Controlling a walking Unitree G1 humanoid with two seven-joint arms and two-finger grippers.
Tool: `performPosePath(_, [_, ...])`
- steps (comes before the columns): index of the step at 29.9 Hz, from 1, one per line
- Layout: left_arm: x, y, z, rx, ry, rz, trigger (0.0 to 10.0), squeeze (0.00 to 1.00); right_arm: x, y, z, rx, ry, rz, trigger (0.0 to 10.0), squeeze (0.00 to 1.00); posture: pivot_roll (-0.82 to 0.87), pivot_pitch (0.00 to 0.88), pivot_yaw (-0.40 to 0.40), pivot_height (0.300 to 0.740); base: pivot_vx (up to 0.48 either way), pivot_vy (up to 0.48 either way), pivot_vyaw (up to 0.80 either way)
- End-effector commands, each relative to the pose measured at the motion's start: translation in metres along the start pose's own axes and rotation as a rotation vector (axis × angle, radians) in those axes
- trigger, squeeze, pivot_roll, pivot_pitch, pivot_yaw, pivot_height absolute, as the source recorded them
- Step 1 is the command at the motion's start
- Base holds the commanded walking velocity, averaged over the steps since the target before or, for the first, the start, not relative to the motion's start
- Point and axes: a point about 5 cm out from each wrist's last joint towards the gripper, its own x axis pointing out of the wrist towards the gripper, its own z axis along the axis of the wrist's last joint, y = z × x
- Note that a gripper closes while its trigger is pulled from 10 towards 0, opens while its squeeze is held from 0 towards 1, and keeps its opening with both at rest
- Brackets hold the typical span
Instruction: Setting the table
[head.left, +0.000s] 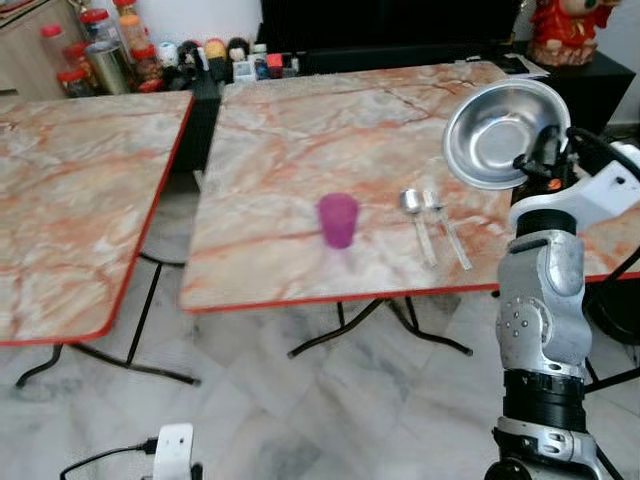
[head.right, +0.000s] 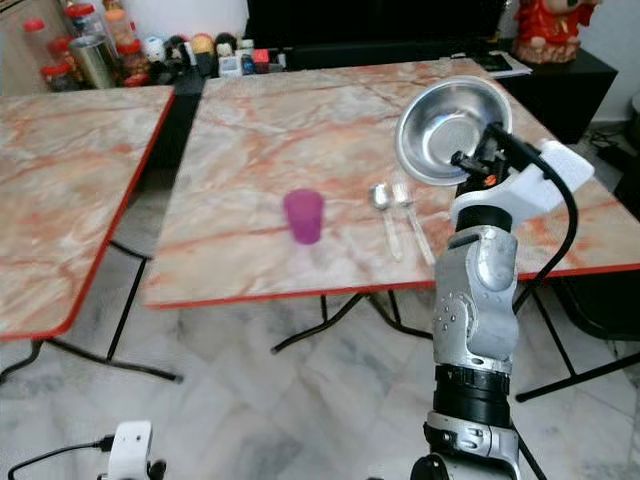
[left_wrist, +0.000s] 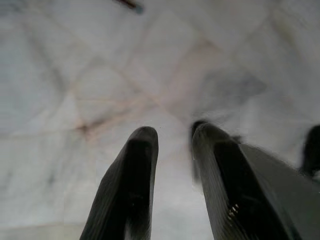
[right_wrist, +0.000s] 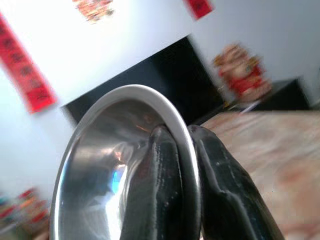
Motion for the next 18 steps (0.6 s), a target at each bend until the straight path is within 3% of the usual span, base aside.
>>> performPosePath(1, [-0.0012,0.0044,-0.0054,-0.008,0.023,0.018,10.0,0.00,0.0022,-0.0002,0.0080,0.004,-0.030,0.003,10.0,0.00,-0.07,0.113,0.045,0.740,0.000,0.480,0.00])
performPosePath(18, [-0.0010,0.0061,-0.0042,0.002,0.019,0.026,10.0,0.00,-0.0002,0.0041,0.0002,-0.010,0.005,0.019,10.0,0.00,-0.06,0.128,0.039,0.740,0.000,0.480,0.00])
